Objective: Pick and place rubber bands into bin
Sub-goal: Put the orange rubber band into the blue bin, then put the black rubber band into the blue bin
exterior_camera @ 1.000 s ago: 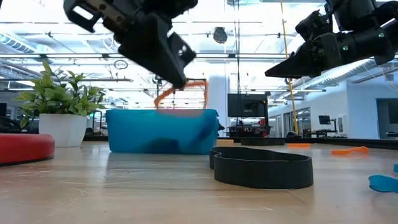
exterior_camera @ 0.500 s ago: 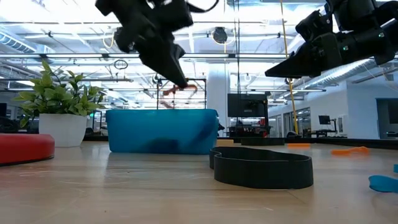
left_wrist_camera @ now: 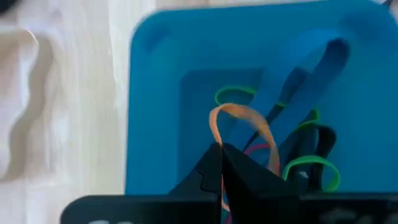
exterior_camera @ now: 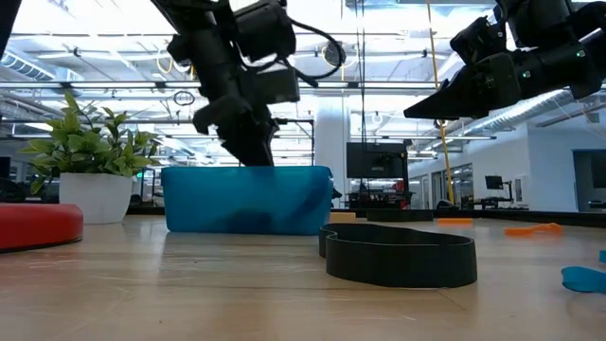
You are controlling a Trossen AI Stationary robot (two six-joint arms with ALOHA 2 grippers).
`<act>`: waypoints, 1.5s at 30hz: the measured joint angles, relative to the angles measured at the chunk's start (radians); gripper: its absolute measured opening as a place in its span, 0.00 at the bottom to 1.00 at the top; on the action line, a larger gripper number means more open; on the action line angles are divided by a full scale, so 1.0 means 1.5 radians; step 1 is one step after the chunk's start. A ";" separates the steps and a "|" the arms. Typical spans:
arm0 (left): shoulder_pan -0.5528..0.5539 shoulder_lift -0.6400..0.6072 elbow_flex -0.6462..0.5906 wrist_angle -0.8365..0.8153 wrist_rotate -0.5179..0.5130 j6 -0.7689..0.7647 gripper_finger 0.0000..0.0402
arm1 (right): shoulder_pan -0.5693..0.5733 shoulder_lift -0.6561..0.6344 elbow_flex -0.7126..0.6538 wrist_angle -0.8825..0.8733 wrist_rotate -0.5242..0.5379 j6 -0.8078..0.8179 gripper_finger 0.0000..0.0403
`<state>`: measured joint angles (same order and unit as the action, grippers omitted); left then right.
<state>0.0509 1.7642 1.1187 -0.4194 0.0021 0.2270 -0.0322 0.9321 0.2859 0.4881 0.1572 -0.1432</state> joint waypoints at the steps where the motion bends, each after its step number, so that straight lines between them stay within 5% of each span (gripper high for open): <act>1: 0.000 0.003 0.000 -0.003 0.000 -0.003 0.02 | 0.000 0.000 0.000 0.000 0.000 -0.001 0.28; 7: 0.000 0.010 0.000 0.019 -0.002 -0.019 0.04 | 0.000 0.000 0.000 -0.001 0.001 -0.002 0.28; 26: 0.000 0.008 0.001 0.068 -0.005 -0.012 0.37 | 0.000 0.000 0.000 -0.002 0.002 0.000 0.28; 33: 0.011 -0.082 -0.009 0.007 0.032 0.011 0.43 | 0.001 0.000 0.001 0.034 -0.002 0.028 0.28; 38: 0.026 -0.159 -0.069 0.129 0.111 0.027 0.44 | 0.001 0.000 0.001 0.046 -0.002 0.129 0.28; 45: 0.083 -0.265 -0.192 0.216 0.122 0.009 0.44 | 0.001 0.003 0.001 0.026 -0.003 0.184 0.28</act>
<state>0.1747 1.3668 0.8304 -0.0957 0.1855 0.2410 -0.0311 0.9360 0.2867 0.5264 0.1527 0.1324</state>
